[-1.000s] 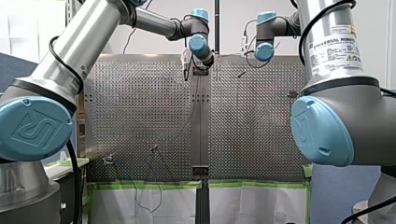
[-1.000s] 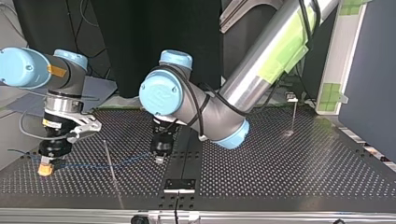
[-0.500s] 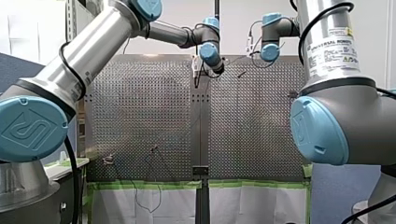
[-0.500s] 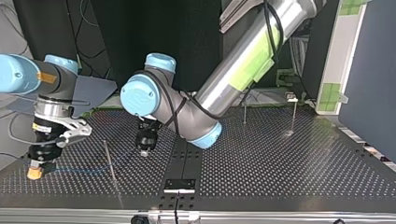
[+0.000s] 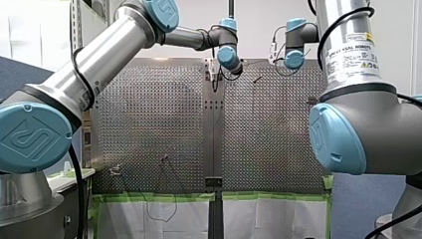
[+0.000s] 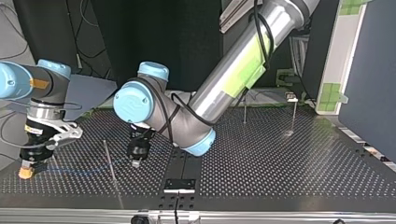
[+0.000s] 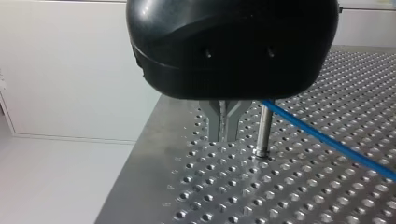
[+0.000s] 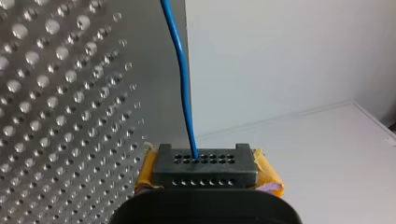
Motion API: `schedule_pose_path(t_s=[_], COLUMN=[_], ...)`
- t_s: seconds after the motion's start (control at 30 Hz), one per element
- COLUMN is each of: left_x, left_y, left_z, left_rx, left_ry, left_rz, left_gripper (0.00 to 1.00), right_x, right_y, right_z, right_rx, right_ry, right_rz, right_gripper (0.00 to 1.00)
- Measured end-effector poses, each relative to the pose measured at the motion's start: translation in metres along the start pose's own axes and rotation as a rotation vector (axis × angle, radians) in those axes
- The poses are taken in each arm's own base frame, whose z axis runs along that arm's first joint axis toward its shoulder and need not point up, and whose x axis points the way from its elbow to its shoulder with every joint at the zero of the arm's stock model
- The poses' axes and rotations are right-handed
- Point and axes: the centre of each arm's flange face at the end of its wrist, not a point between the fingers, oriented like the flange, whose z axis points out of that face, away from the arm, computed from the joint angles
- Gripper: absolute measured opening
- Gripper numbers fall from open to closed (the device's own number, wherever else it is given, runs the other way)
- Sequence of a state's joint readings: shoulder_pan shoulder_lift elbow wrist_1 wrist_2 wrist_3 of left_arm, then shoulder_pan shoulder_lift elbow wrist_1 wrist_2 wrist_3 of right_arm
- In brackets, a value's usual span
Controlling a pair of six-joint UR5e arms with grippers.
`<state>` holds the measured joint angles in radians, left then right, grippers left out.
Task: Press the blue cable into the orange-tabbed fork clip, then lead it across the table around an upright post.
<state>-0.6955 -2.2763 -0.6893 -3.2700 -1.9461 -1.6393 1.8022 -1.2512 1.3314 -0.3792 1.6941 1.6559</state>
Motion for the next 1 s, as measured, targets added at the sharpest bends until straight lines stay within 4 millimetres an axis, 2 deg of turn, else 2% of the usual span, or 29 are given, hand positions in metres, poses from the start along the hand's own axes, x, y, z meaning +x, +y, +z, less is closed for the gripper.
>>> schedule_pose_path(t_s=[0.2, 0.4, 1.0], left_x=[-0.004, -0.014, 0.035], left_y=[-0.003, 0.001, 0.018], left_z=[0.010, 0.019, 0.029], left_rx=[0.006, 0.006, 0.007], left_ry=[-0.024, -0.057, -0.009], left_rz=[-0.019, -0.033, -0.015], left_gripper=[0.00, 0.00, 0.00], right_x=[-0.003, -0.007, -0.044], right_y=[0.013, 0.016, 0.013], right_z=[0.004, 0.005, 0.010], right_rx=[-0.019, -0.019, 0.021], right_ry=[-0.003, -0.008, -0.057], right_rz=[-0.006, -0.006, 0.014], right_gripper=[0.00, 0.00, 0.00])
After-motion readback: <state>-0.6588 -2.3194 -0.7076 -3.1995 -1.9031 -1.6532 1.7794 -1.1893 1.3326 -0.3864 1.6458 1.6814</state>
